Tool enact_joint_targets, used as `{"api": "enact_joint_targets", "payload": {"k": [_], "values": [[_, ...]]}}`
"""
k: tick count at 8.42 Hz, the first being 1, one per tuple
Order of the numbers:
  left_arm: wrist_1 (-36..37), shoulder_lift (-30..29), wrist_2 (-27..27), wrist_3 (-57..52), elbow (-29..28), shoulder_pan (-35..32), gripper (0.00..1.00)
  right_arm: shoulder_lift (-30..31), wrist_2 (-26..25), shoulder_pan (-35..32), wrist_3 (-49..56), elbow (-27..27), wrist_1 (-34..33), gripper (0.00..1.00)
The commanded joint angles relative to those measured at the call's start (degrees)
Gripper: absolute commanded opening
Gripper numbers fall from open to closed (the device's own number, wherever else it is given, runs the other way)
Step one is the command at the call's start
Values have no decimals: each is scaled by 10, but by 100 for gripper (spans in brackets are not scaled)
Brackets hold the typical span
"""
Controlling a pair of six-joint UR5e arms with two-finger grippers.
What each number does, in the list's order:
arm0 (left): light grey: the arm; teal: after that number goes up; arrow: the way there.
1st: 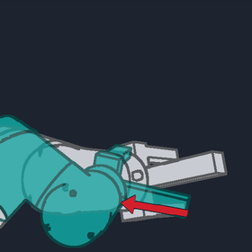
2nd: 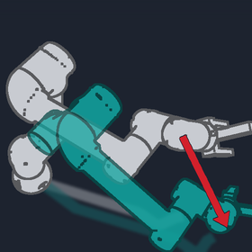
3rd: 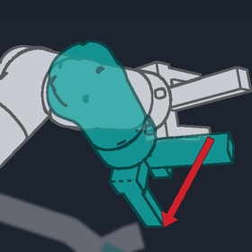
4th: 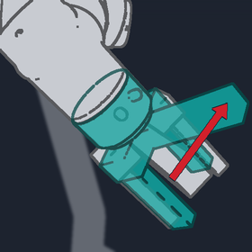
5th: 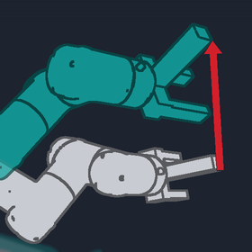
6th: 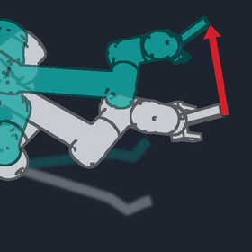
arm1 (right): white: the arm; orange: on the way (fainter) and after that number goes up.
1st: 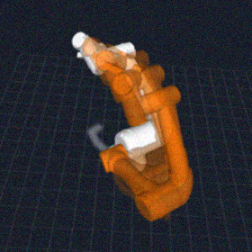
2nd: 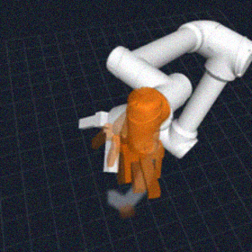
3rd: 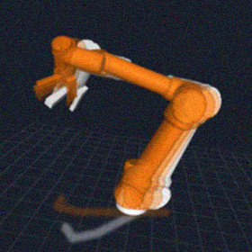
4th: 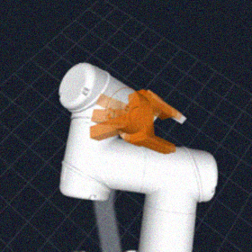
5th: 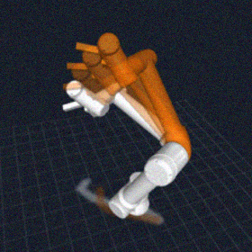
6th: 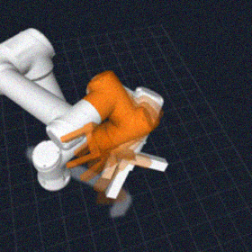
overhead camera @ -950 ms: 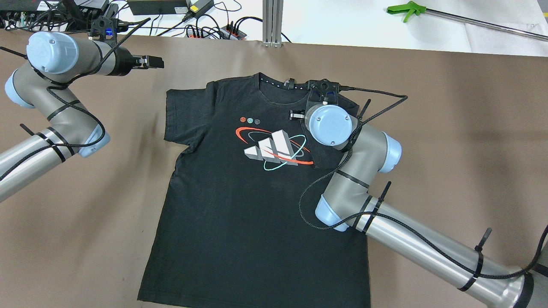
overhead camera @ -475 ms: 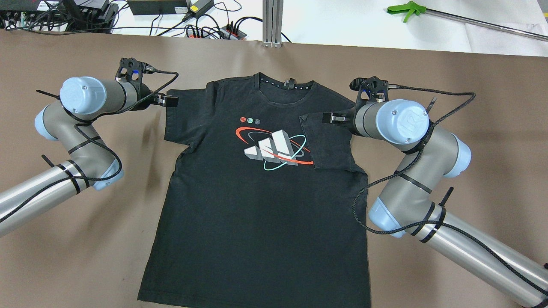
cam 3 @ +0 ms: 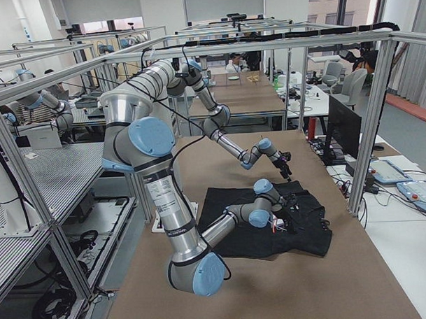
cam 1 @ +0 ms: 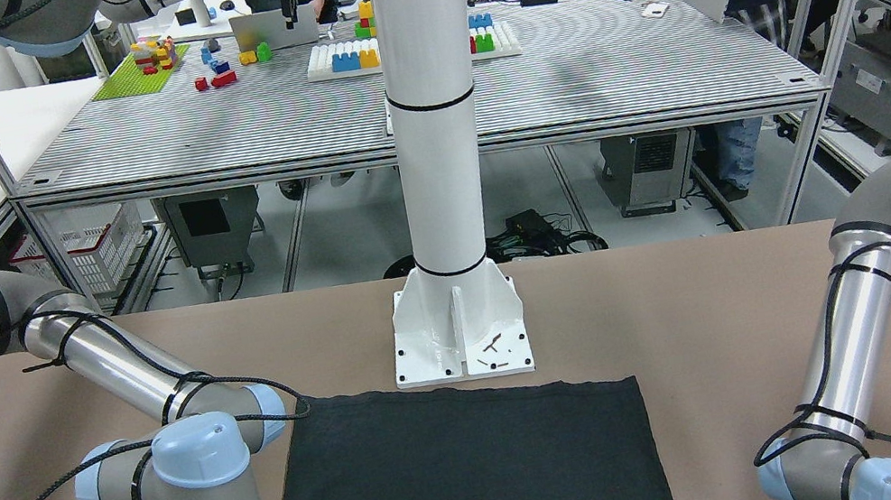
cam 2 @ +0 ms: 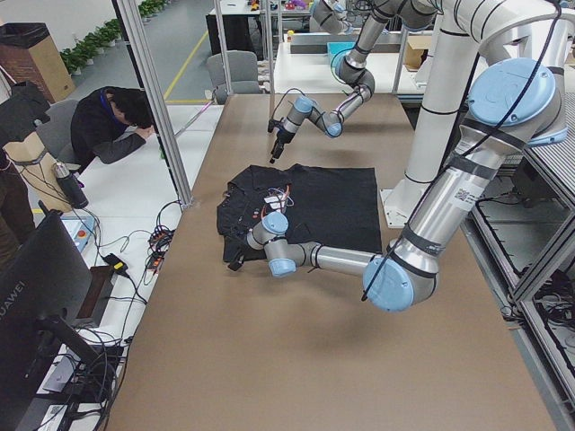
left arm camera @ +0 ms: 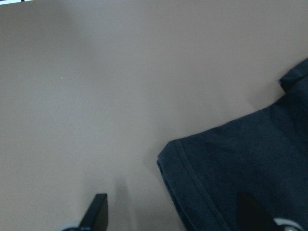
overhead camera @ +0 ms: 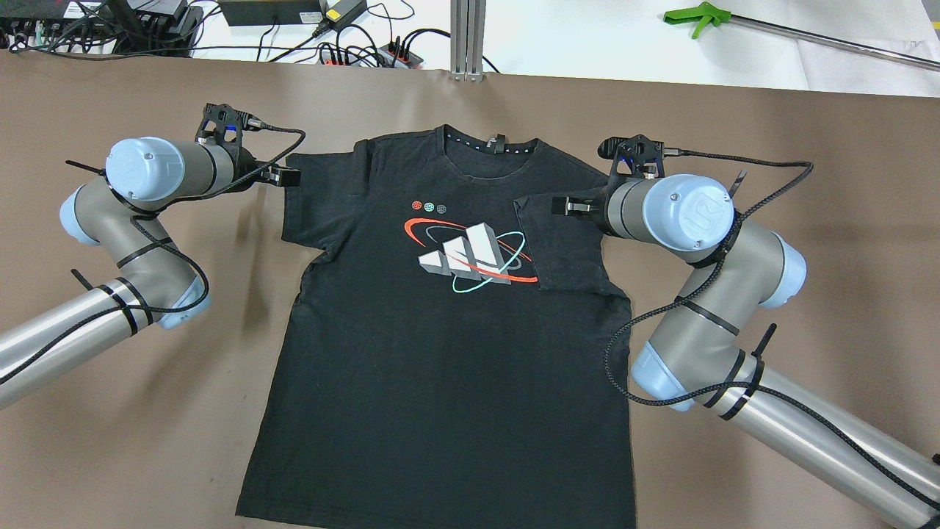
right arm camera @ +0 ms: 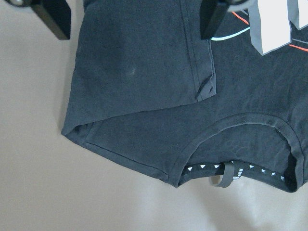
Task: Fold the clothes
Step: 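Grasp the sleeve nearest the left gripper with the left gripper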
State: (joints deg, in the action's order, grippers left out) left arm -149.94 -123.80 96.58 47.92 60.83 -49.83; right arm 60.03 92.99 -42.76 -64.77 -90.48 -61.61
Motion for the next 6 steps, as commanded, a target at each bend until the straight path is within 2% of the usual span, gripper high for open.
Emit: {"api": "enact_joint_targets", "payload": {"k": [1, 3, 6], "values": [[0, -4, -21, 2, -4, 16, 94, 0, 0, 0, 0, -1, 0, 94], [1, -6, -33, 3, -4, 25, 91, 1, -1, 0, 1, 1, 0, 94], [0, -6, -32, 2, -6, 25, 43, 2, -4, 1, 1, 2, 0, 94]]}}
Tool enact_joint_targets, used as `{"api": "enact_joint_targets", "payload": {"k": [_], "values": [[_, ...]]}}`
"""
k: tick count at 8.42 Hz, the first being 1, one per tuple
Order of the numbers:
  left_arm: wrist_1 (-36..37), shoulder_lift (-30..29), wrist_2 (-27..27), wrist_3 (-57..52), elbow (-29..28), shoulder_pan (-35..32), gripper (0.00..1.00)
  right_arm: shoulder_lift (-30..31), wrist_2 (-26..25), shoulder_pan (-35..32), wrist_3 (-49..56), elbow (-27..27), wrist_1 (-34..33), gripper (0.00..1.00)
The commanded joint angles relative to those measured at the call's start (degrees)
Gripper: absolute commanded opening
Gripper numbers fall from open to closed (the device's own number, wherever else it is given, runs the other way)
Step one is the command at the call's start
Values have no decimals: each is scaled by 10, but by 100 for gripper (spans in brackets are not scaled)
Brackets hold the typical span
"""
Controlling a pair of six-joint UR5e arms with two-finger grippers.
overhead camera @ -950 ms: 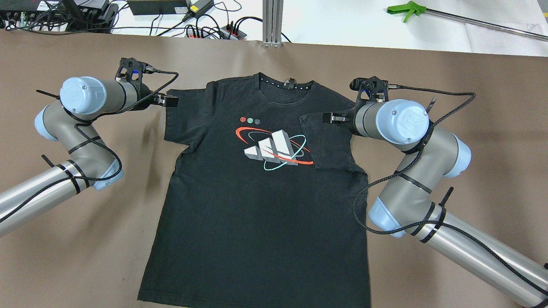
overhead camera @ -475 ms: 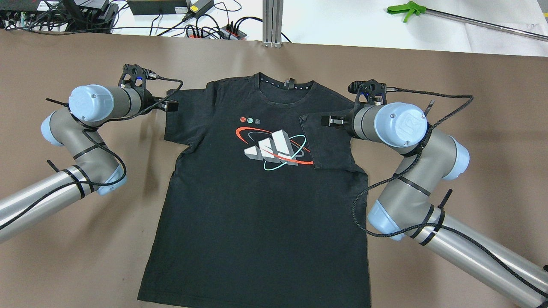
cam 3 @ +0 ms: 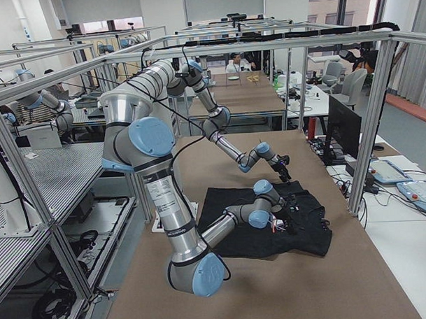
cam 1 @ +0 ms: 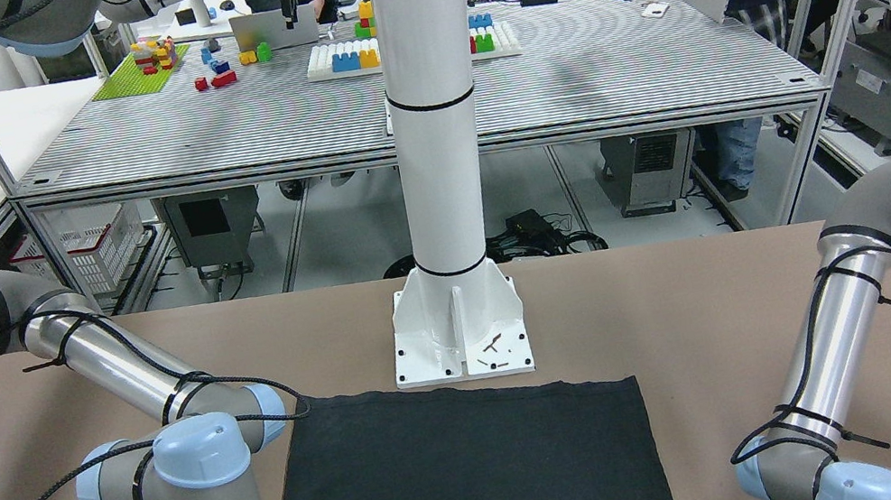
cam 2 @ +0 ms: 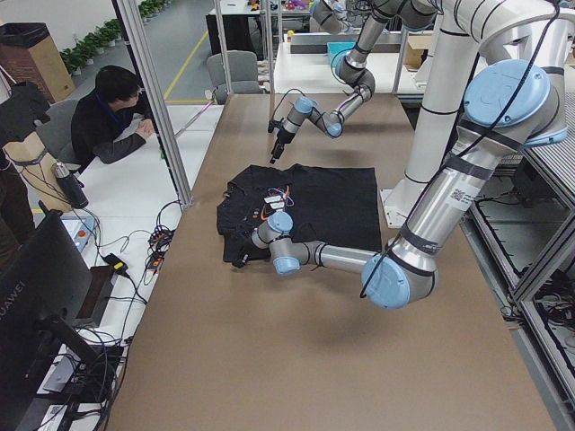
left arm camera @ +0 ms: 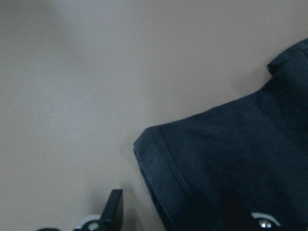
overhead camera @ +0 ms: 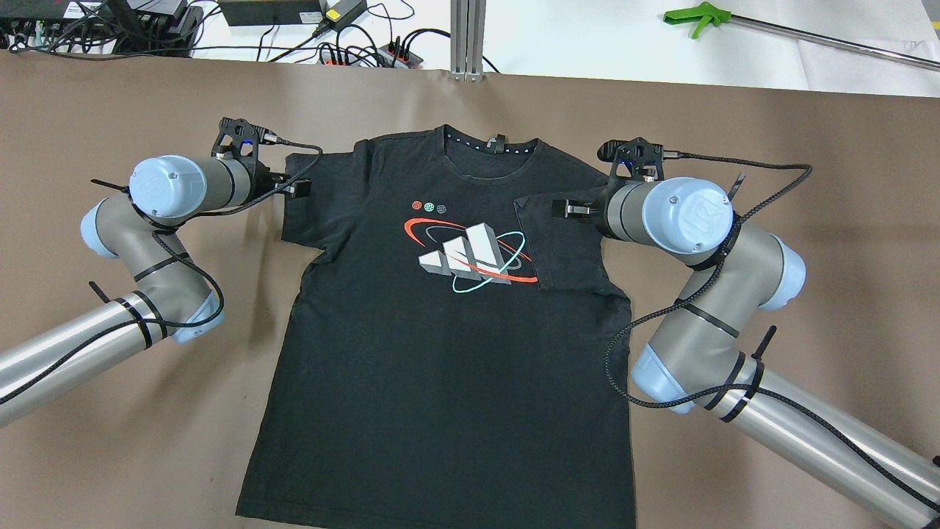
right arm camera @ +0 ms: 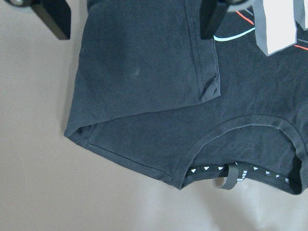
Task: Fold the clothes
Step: 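Grasp the sleeve nearest the left gripper with the left gripper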
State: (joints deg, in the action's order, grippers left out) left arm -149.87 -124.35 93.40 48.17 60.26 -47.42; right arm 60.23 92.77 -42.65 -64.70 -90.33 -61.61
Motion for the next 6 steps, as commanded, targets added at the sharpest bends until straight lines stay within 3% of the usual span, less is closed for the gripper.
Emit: {"api": "enact_joint_targets", "payload": {"k": [1, 2, 3, 6], "values": [[0, -1, -1, 2, 0, 1, 24, 0, -2, 0, 1, 2, -1, 94], [0, -2, -1, 8, 3, 1, 6, 0, -2, 0, 1, 2, -1, 94], [2, -10, -1, 10, 5, 1, 0, 0, -3, 0, 1, 2, -1, 94], [13, -22, 6, 19, 6, -1, 0, 0, -4, 0, 1, 5, -1, 94]]}}
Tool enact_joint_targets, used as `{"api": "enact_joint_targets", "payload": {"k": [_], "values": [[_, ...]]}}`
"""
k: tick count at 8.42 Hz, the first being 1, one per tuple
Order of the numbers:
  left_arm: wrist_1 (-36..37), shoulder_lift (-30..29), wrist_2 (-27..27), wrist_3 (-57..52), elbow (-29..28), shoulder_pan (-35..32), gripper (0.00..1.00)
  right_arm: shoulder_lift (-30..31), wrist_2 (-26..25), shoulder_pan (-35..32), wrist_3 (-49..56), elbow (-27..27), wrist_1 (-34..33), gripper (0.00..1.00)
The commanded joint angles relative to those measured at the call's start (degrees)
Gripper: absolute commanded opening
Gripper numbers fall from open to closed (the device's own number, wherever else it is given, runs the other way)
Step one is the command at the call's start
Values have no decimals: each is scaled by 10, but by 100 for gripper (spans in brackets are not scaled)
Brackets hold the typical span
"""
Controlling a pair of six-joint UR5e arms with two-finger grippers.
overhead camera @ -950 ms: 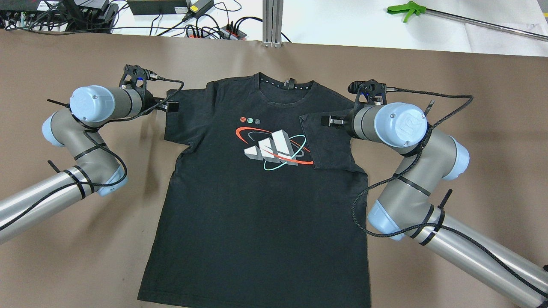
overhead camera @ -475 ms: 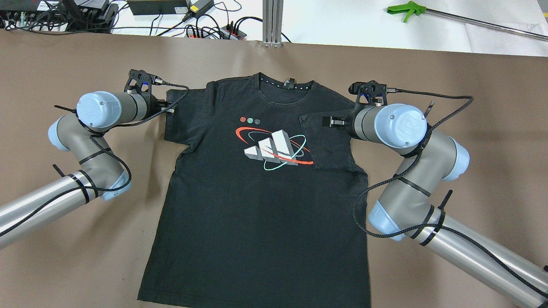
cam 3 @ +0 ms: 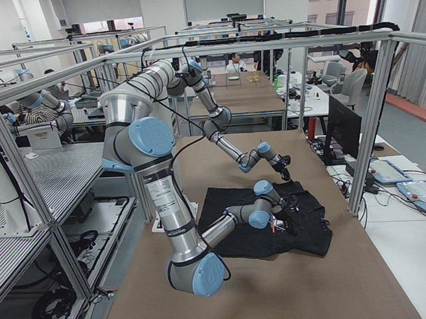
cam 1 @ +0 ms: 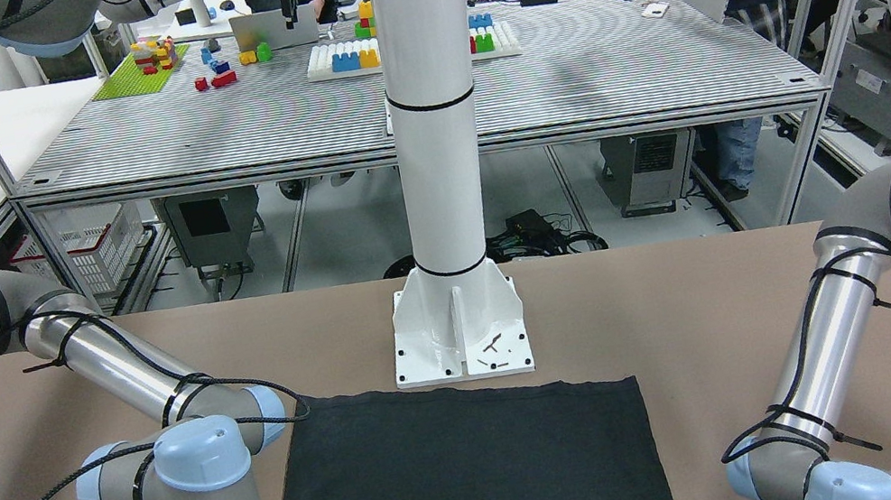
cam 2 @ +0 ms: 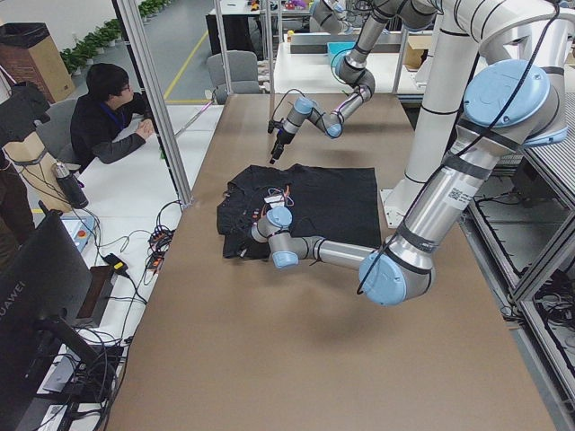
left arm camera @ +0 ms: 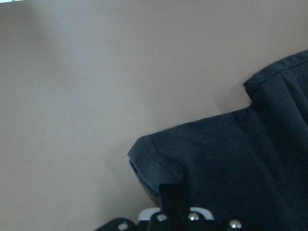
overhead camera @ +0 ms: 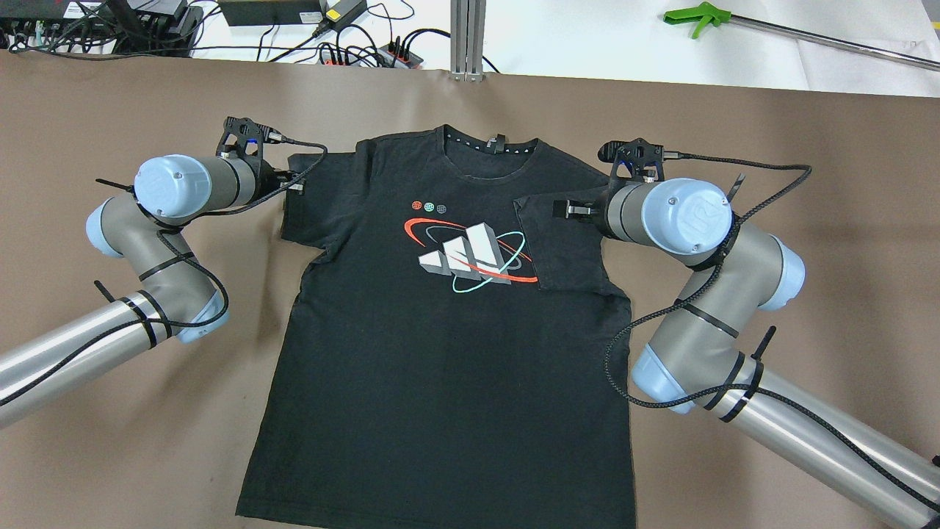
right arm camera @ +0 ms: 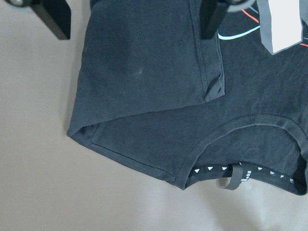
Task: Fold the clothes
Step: 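Grasp the sleeve nearest the left gripper with the left gripper, then fold the held sleeve inward over the shirt with the left gripper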
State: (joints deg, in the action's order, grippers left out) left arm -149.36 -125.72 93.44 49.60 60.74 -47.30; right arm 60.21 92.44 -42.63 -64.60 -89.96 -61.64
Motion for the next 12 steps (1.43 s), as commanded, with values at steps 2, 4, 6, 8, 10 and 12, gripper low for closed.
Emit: {"api": "enact_joint_targets", "payload": {"k": [2, 4, 6, 8, 10, 12], "values": [[59, -19, 20, 11, 42, -7, 0, 2, -1, 0, 0, 2, -1, 94], [187, -40, 21, 59, 120, -3, 0, 3, -1, 0, 0, 2, -1, 94], [251, -69, 13, 134, 154, 31, 0, 4, -1, 0, 1, 2, 0, 94], [313, -136, -66, 209, 141, 111, 0, 11, 0, 0, 1, 1, 0, 94], [320, -155, -151, 226, 94, 145, 96, 12, -2, 0, 0, 4, 1, 94], [276, -152, -193, 225, 63, 150, 94, 11, -2, 3, -1, 4, 1, 94]]}}
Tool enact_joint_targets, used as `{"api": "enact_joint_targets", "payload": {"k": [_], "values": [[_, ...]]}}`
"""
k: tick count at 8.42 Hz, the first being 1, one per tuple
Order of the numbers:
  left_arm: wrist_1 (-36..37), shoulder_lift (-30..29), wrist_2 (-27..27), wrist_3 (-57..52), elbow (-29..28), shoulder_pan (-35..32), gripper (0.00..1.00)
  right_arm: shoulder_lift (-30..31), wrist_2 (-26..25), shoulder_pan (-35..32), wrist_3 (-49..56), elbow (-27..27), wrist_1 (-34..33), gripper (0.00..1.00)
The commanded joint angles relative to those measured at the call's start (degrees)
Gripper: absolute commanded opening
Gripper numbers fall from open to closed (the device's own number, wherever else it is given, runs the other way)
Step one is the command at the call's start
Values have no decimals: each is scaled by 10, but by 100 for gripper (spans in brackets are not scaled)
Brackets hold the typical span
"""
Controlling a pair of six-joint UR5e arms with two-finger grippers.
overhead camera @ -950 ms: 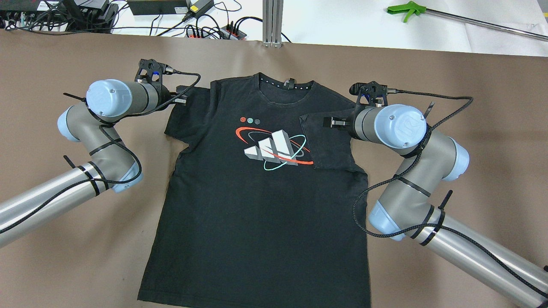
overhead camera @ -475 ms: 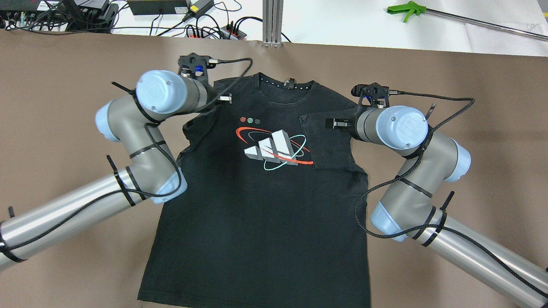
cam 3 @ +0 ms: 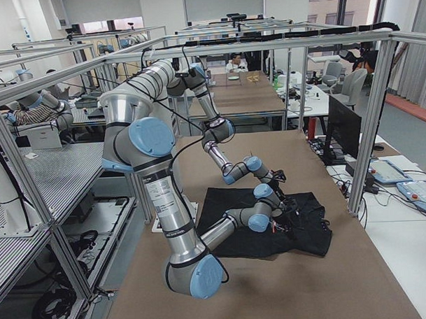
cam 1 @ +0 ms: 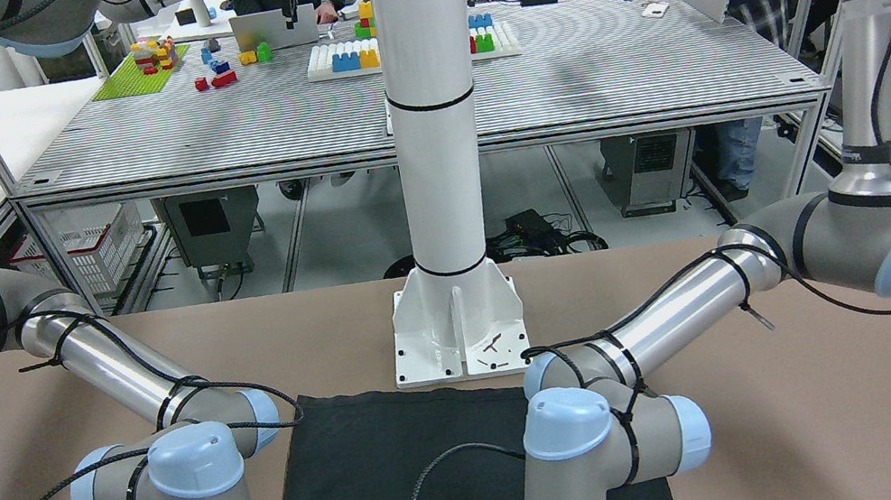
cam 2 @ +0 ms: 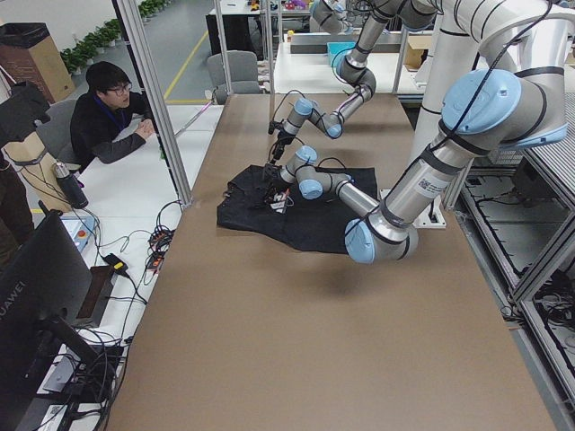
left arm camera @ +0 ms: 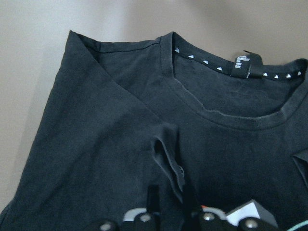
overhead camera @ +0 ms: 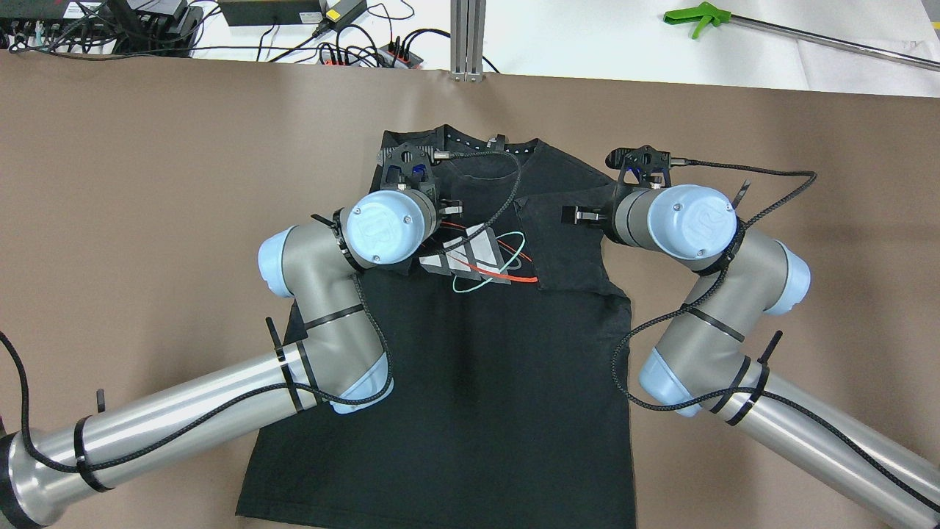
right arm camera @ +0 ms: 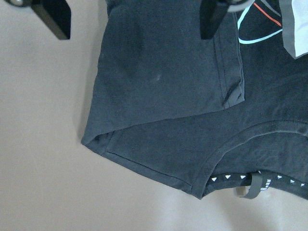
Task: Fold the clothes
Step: 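Fold the held sleeve inward over the shirt with the left gripper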
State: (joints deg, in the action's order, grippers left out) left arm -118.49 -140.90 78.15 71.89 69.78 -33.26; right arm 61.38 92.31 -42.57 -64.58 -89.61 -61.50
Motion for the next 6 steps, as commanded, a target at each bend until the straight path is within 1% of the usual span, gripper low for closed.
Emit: {"api": "enact_joint_targets", "payload": {"k": [1, 2, 3, 4, 5, 6], "values": [[-38, -1, -39, 1, -27, 7, 94, 0, 0, 4, -1, 1, 1, 94], [-39, -1, -35, 2, -24, 3, 94, 0, 0, 4, -1, 1, 1, 94], [-40, -3, -7, 2, -20, -11, 94, 0, 0, 4, -1, 0, 1, 94], [-64, -1, 35, -2, -22, -32, 94, 0, 0, 4, -1, 0, 2, 94], [-101, 8, 59, -22, -28, -50, 94, 0, 1, 4, -1, -2, 2, 94], [-155, 10, 74, -34, -57, -69, 94, -1, 1, 4, -2, -6, 2, 94]]}}
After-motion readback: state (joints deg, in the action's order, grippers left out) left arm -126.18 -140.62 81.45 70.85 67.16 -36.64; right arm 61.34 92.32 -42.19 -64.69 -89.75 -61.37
